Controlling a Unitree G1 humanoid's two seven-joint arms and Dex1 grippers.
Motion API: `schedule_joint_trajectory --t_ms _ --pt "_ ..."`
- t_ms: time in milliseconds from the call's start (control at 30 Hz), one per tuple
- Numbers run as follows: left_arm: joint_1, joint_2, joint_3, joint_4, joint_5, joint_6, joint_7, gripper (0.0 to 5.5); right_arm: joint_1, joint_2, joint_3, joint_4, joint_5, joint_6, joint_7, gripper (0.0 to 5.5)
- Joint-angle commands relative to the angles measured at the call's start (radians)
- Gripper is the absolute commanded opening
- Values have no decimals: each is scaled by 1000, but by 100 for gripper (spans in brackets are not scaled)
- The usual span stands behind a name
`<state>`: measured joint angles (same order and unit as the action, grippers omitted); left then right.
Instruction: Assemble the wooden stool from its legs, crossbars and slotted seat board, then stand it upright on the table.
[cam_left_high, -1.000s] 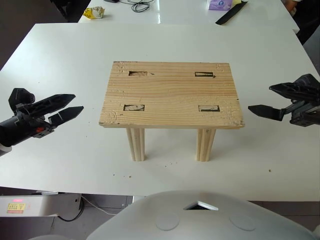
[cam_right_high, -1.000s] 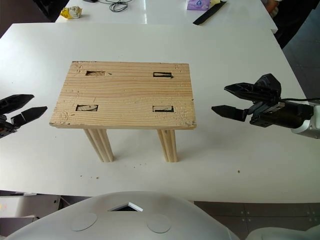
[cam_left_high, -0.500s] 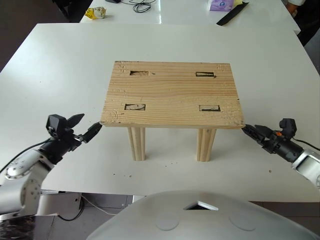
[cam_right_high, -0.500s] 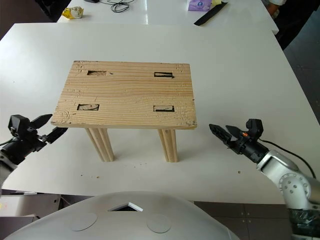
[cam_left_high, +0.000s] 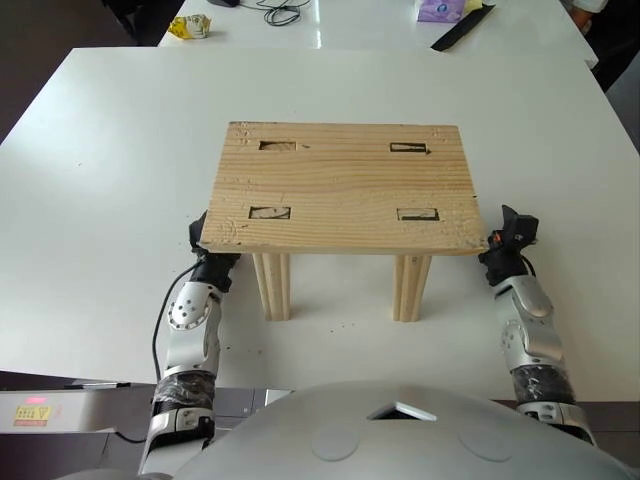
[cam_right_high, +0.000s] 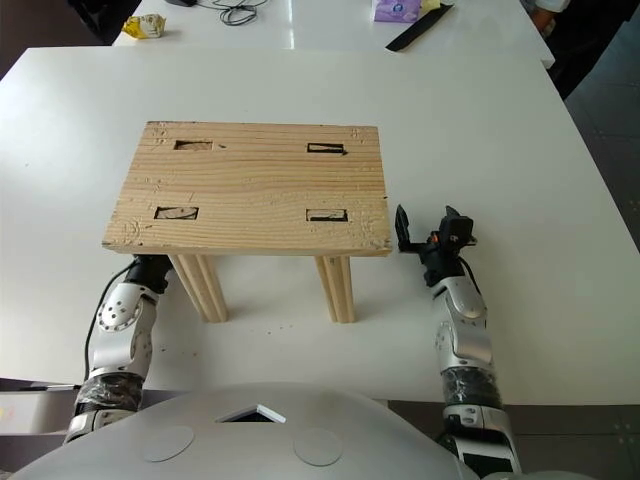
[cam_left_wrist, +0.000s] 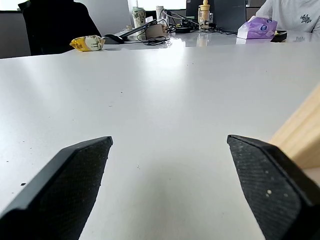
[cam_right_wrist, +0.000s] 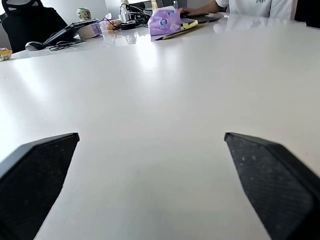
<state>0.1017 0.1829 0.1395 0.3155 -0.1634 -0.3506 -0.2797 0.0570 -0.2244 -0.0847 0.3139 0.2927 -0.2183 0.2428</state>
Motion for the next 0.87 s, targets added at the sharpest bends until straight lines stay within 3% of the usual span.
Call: schedule_joint_trajectory --t_ms 33,433,867 --pt "-112 -32 -13 248 55 -84 40 426 -130 40 -1 238 -58 -83 11 538" --pt "-337 -50 23 566 47 -213 101 426 -311 95 -47 570 -133 -276 -75 538" --pt "-369 -50 48 497 15 -208 97 426 -333 111 -72 570 -171 -324 -114 538"
